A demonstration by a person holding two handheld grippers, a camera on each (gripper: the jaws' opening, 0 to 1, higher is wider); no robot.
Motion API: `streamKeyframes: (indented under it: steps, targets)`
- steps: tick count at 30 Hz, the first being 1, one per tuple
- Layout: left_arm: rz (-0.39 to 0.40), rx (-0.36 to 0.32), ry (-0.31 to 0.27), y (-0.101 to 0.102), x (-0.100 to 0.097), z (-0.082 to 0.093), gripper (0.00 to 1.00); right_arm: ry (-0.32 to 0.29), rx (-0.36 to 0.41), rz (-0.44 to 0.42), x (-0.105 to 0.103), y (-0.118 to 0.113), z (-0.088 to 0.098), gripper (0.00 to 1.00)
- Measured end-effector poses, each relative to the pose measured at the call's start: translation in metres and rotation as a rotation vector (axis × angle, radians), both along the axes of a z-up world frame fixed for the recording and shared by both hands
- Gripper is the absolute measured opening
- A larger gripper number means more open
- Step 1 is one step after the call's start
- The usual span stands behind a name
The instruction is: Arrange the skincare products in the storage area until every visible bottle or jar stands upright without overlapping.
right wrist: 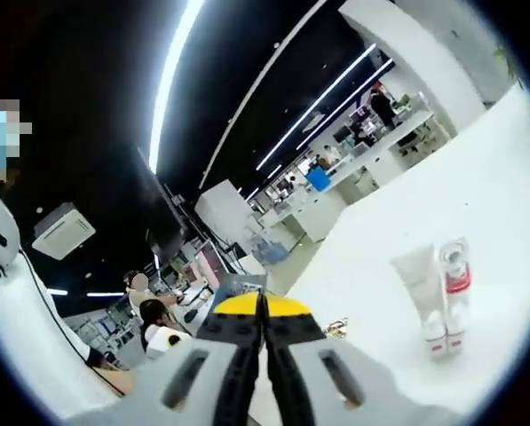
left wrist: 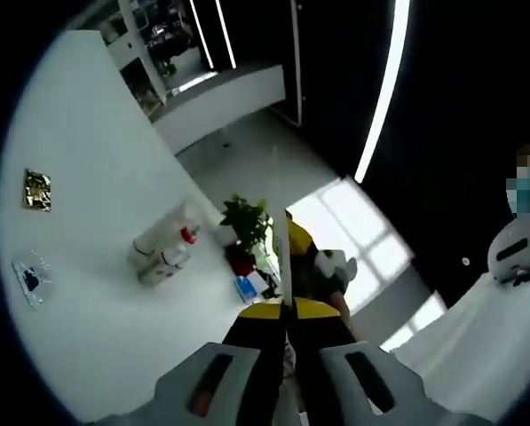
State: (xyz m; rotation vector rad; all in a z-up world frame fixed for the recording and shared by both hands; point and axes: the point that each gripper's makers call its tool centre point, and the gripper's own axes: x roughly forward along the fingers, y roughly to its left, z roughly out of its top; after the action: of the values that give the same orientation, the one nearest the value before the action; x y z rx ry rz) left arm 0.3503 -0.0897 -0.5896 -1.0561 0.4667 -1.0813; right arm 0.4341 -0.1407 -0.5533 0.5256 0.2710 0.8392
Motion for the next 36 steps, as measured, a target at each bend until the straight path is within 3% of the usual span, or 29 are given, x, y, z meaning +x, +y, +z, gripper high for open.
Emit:
streamKeyframes:
  steps: [4,9,13,20,28,36]
  targets:
    - [0.0,-0.004,0.006,0.0,-0.002,0.001,0.0,-0.037,-0.113,-0.01,0.003,-0.002,-0.011,0.01]
    - [0.007,-0.019,0.004,-0.001,-0.003,0.007,0.0,-0.074,-0.189,-0.021,0.009,-0.003,-0.021,0.01]
    - [0.025,-0.079,0.007,0.0,0.0,0.018,0.0,-0.114,-0.264,-0.045,0.014,-0.003,-0.029,0.08]
    - [0.122,-0.139,0.027,0.015,0.014,0.022,0.0,-0.088,-0.212,-0.013,0.008,0.003,-0.029,0.21]
    - [0.149,-0.106,0.043,0.016,0.025,0.013,0.0,-0.071,-0.203,0.014,0.001,0.01,-0.039,0.32]
    - [0.162,-0.077,0.082,0.013,0.037,-0.002,0.0,-0.059,-0.199,-0.021,-0.001,0.0,-0.05,0.45]
